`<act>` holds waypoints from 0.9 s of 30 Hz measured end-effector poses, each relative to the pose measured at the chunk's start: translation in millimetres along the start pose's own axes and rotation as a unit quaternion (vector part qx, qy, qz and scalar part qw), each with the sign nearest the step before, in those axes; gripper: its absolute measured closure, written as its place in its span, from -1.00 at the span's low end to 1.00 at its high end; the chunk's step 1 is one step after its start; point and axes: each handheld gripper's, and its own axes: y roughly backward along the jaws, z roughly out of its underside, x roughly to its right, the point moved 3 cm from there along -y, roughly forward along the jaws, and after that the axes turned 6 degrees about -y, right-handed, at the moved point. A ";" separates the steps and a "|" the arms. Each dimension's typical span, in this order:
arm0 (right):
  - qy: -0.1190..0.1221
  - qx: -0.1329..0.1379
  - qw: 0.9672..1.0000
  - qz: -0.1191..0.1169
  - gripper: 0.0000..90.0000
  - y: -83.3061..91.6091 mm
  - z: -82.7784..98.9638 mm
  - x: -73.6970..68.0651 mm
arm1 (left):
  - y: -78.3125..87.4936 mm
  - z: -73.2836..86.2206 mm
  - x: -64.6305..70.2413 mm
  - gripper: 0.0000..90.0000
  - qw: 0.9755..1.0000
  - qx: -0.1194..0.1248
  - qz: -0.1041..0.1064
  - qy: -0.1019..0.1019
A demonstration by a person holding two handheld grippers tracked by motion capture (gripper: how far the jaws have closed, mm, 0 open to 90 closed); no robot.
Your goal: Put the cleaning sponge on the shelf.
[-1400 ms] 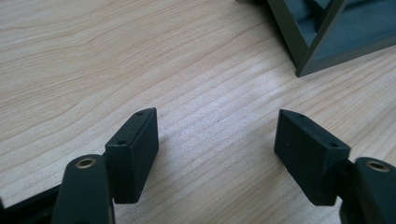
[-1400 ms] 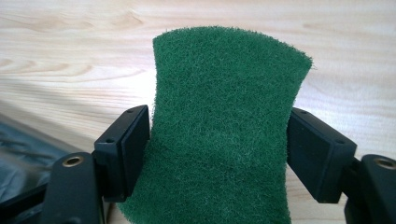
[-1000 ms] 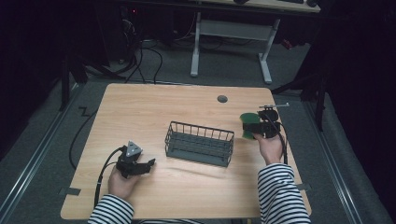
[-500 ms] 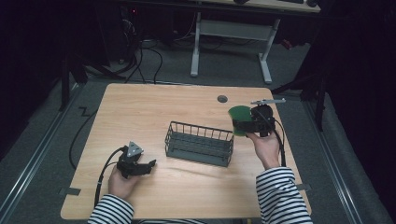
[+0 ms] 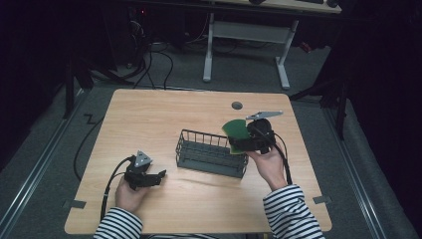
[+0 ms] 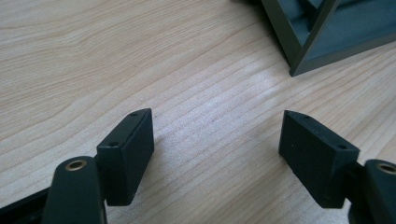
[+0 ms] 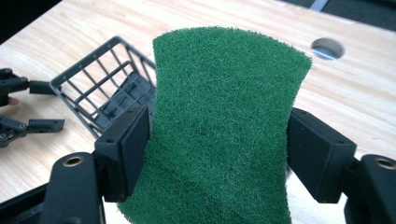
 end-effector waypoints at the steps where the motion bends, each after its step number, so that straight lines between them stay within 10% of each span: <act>1: 0.003 -0.004 1.000 0.001 -0.40 -3.0 0.5 -1.7 | 0.1 0.0 0.0 -0.40 1.000 -0.001 0.001 0.000; 27: -0.021 -0.026 0.999 0.019 -0.41 -50.5 14.6 -7.8 | -0.4 -0.2 0.9 -0.39 1.000 -0.002 -0.004 -0.003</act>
